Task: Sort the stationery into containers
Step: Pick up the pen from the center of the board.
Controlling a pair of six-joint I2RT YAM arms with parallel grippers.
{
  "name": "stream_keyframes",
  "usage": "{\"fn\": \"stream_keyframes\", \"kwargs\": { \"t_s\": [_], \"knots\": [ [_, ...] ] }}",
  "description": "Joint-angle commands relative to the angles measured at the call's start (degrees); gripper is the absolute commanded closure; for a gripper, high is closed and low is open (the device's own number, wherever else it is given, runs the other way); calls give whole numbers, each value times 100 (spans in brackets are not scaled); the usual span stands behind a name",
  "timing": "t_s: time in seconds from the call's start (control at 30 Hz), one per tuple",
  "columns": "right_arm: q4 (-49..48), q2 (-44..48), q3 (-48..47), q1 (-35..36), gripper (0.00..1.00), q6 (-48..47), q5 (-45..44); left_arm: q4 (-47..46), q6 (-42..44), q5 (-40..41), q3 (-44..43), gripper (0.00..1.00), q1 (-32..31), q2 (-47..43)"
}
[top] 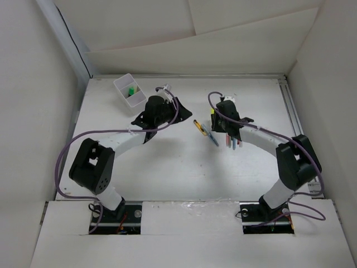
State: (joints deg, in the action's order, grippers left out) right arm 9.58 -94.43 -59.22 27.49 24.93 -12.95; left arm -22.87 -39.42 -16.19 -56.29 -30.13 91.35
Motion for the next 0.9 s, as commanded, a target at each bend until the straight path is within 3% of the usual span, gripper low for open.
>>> {"fn": "stream_keyframes", "kwargs": {
  "t_s": [0.0, 0.47, 0.6, 0.87],
  "knots": [
    [-527, 478, 113, 73, 91, -155, 582, -78, -83, -727, -356, 60, 244, 85],
    [-1029, 839, 367, 257, 91, -375, 1997, 266, -40, -1220, -1023, 51, 192, 717],
    [-1151, 892, 367, 380, 91, -436, 2051, 634, 179, -791, -1322, 51, 130, 910],
    [-1152, 892, 367, 442, 91, -489, 2235, 828, 233, -675, -1885, 54, 130, 1499]
  ]
}}
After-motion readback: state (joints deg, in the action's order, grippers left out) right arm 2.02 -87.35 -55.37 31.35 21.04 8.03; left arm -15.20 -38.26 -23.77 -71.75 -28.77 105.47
